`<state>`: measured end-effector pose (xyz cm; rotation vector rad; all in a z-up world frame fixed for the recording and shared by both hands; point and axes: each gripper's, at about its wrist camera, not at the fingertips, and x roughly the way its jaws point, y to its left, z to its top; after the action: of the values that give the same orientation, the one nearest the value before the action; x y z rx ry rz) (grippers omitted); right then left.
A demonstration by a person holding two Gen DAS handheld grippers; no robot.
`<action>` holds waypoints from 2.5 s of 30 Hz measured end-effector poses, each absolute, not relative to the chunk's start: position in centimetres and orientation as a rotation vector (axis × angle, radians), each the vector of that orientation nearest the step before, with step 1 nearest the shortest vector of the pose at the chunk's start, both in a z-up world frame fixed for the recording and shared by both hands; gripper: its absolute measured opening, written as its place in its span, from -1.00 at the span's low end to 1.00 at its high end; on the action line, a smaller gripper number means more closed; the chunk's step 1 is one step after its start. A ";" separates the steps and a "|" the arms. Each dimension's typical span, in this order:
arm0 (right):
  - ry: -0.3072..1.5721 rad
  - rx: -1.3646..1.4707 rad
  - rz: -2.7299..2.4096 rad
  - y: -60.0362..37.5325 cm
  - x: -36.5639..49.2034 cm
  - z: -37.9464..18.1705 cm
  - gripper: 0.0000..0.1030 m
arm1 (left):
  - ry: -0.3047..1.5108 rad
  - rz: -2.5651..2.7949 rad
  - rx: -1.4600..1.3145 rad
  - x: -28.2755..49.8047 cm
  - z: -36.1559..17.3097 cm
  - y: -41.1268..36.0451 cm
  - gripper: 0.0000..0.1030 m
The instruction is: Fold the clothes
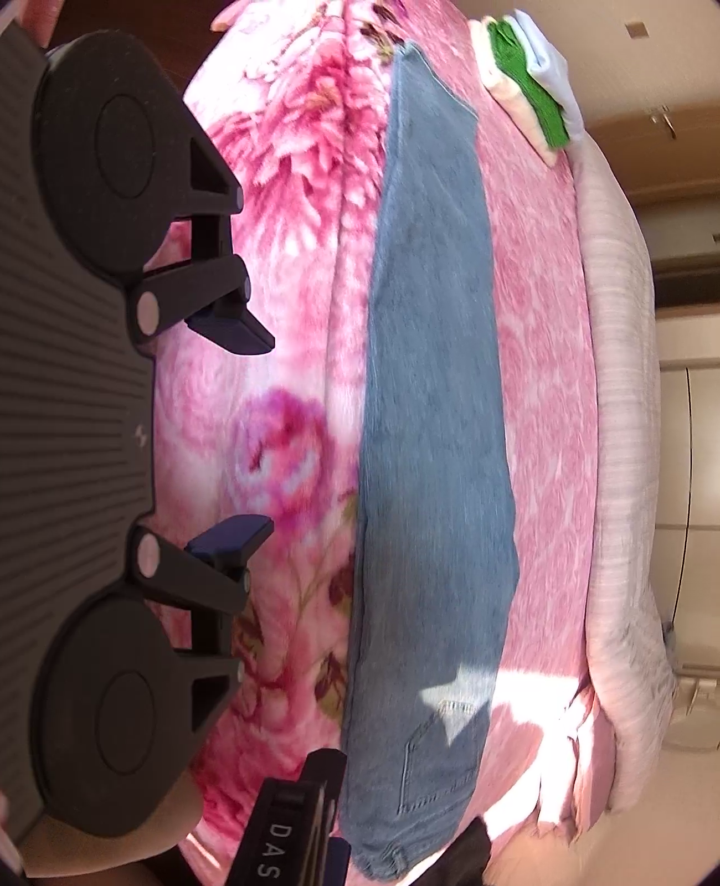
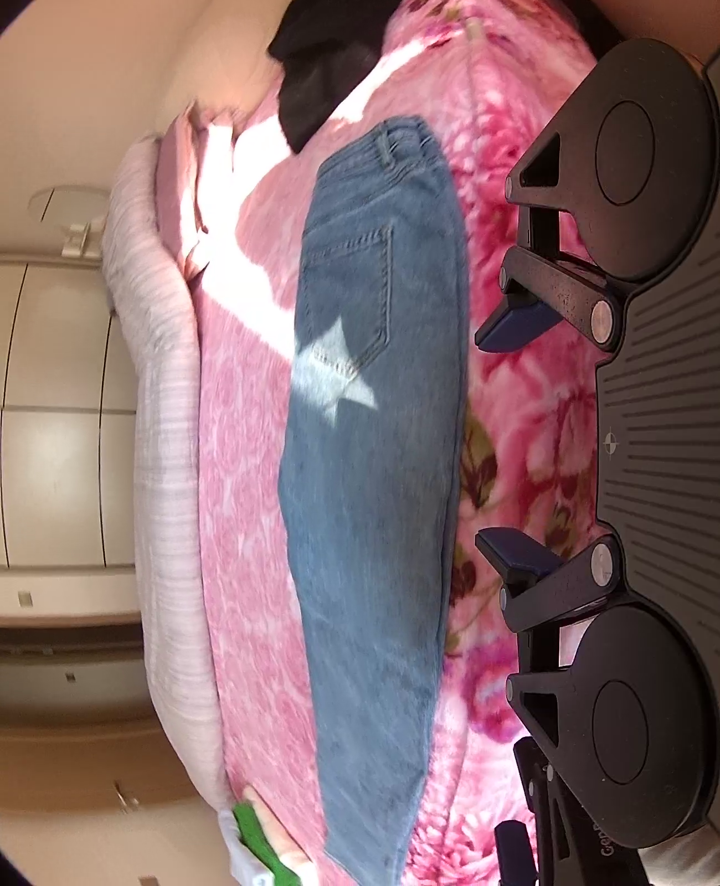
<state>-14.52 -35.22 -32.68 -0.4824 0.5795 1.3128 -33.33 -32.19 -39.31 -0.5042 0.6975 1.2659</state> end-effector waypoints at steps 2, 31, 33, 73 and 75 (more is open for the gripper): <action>0.575 -0.497 1.333 -34.6 -15.2 -32.8 0.42 | 0.699 1.293 -0.515 -34.2 -39.4 -31.8 0.17; 0.597 -0.630 1.484 -29.7 -20.9 -37.2 0.42 | 0.673 1.534 -0.580 -42.4 -40.6 -29.4 0.17; 0.597 -0.629 1.477 -29.6 -20.7 -37.3 0.42 | 0.671 1.532 -0.584 -42.5 -40.8 -29.2 0.17; 1.015 0.011 1.137 -32.1 2.2 -38.9 0.43 | -0.322 1.502 -1.298 -69.3 -46.5 -14.0 0.07; 1.015 0.009 1.112 -32.2 2.7 -38.9 0.43 | -0.404 1.494 -1.344 -70.4 -47.3 -13.0 0.05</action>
<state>2.68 -32.21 -38.90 0.0086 1.0146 1.1122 -70.40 -12.97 -47.27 -1.3436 -0.4036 1.4940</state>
